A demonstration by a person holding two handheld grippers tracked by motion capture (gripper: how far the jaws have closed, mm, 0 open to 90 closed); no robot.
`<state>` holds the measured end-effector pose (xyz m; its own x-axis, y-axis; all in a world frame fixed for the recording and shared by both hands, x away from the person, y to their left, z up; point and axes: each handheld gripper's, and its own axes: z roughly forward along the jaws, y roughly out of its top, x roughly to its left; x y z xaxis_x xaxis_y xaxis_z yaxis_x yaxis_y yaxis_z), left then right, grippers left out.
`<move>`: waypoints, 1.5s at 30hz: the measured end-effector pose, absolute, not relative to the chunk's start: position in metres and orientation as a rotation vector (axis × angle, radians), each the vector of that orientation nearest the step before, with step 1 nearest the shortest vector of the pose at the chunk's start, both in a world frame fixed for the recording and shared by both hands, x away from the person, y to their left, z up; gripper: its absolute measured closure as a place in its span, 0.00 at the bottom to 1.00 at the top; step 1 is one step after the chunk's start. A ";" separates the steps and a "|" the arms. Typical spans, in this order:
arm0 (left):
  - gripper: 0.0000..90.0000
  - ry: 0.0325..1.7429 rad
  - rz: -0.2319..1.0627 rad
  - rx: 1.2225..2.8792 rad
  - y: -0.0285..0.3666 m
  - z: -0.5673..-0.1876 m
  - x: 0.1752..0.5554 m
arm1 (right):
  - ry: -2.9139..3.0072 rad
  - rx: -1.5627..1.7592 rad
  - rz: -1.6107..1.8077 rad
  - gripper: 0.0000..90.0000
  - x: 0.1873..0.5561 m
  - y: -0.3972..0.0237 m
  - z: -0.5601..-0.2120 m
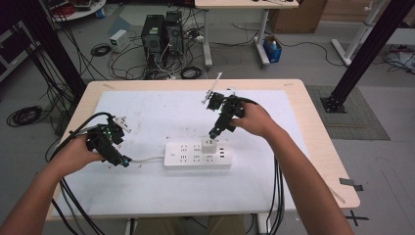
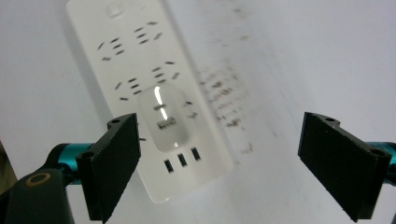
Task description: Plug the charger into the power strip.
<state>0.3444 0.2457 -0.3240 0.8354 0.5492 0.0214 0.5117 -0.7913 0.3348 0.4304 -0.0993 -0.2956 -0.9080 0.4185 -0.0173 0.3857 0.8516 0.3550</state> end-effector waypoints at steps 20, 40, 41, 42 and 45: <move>0.22 0.717 0.235 2.711 0.243 -0.299 0.353 | 2.643 1.186 0.556 0.01 0.372 -0.238 -0.252; 0.22 0.716 0.271 2.716 0.242 -0.299 0.352 | 2.693 1.189 0.448 0.01 0.356 -0.245 -0.270; 0.22 0.718 0.271 2.713 0.242 -0.299 0.352 | 2.693 1.192 0.447 0.01 0.356 -0.244 -0.270; 0.22 0.722 0.272 2.710 0.242 -0.300 0.352 | 2.696 1.187 0.449 0.01 0.356 -0.244 -0.270; 0.22 0.726 0.267 2.708 0.242 -0.301 0.351 | 2.695 1.183 0.449 0.01 0.355 -0.243 -0.271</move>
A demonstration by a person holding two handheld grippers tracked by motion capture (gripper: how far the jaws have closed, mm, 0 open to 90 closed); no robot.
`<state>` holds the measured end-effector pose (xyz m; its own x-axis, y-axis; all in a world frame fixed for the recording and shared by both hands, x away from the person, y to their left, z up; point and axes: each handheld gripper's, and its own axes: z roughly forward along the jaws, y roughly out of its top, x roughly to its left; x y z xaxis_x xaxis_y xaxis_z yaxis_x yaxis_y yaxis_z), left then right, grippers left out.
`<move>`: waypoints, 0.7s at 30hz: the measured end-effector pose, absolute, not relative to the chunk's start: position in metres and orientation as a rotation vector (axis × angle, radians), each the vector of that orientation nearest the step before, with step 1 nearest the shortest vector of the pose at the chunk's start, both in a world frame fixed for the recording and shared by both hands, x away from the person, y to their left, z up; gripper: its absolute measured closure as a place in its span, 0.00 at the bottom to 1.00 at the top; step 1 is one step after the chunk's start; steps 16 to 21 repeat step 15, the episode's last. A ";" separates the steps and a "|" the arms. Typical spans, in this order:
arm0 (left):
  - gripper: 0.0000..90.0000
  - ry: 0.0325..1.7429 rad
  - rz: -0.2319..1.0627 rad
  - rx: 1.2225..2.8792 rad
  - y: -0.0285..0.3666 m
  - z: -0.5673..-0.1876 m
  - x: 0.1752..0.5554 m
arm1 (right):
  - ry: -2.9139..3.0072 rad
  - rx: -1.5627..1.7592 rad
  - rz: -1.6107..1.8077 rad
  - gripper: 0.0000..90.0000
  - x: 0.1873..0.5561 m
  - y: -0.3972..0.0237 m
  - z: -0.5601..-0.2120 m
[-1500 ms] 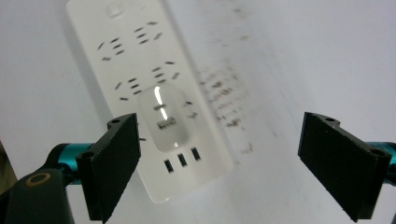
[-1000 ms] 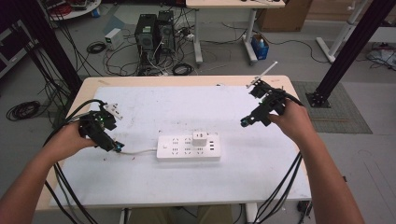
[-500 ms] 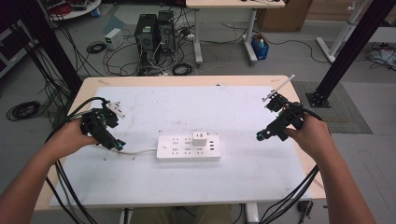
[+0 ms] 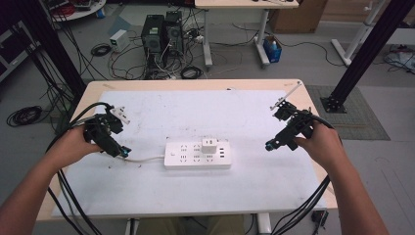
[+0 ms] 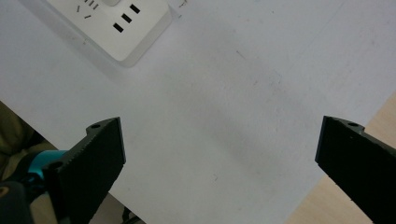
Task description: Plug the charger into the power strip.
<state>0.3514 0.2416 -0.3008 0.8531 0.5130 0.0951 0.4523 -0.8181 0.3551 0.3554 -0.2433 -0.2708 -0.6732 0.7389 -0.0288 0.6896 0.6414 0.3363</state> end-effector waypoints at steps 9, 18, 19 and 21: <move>0.22 0.729 0.269 2.703 0.240 -0.301 0.351 | 2.687 1.191 0.451 0.01 0.355 -0.243 -0.271; 0.22 0.712 0.270 2.715 0.241 -0.300 0.351 | 2.681 1.187 0.445 0.01 0.354 -0.243 -0.272; 0.22 0.712 0.270 2.715 0.241 -0.300 0.351 | 2.681 1.187 0.445 0.01 0.354 -0.243 -0.272; 0.22 0.712 0.270 2.715 0.241 -0.300 0.351 | 2.681 1.187 0.445 0.01 0.354 -0.243 -0.272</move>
